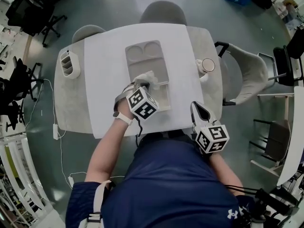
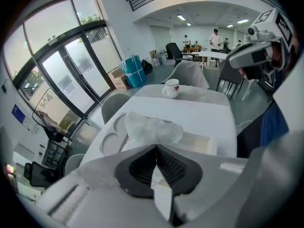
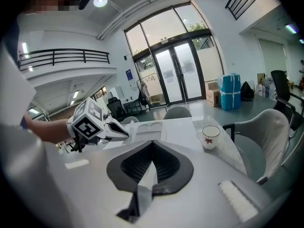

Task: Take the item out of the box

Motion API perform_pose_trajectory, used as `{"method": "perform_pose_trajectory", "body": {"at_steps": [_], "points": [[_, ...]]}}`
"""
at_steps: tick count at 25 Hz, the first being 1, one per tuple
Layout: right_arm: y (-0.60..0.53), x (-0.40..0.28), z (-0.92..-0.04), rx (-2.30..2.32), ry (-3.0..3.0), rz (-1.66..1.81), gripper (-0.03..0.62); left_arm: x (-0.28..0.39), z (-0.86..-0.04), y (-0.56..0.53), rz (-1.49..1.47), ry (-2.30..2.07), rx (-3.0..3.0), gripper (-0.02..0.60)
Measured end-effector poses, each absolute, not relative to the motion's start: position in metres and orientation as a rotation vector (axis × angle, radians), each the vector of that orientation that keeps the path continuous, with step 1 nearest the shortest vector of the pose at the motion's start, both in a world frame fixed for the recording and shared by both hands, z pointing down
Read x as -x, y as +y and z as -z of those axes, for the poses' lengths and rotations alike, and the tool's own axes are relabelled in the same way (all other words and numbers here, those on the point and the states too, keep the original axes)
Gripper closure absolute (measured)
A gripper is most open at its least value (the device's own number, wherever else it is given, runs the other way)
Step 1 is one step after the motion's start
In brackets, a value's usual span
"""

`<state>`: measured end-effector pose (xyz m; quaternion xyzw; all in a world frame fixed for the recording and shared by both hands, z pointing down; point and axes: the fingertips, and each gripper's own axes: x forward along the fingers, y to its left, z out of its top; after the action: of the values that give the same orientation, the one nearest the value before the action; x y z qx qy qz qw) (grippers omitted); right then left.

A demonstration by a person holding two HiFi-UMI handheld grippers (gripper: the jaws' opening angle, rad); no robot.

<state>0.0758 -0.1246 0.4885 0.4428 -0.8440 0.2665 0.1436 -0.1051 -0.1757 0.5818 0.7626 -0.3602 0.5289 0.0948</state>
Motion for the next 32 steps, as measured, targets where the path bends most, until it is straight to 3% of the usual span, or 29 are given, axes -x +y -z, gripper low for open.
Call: {"method": "perform_pose_trajectory", "body": {"at_steps": [14,29,32], "points": [[-0.122,-0.117,-0.503,-1.435,-2.330,-0.844,0.592,0.115,-0.628,-0.225,-1.673,-0.997,-2.197,0.578],[-0.127,-0.111,-0.511,-1.416,-2.320,-0.869,0.592,0.118,-0.658,-0.233,-1.739,-0.950,-2.162,0.574],[-0.128,-0.110,-0.511,-1.407,-2.320,-0.870,0.592,0.123,-0.655,-0.236,-1.709,-1.007,-2.155,0.524]]}}
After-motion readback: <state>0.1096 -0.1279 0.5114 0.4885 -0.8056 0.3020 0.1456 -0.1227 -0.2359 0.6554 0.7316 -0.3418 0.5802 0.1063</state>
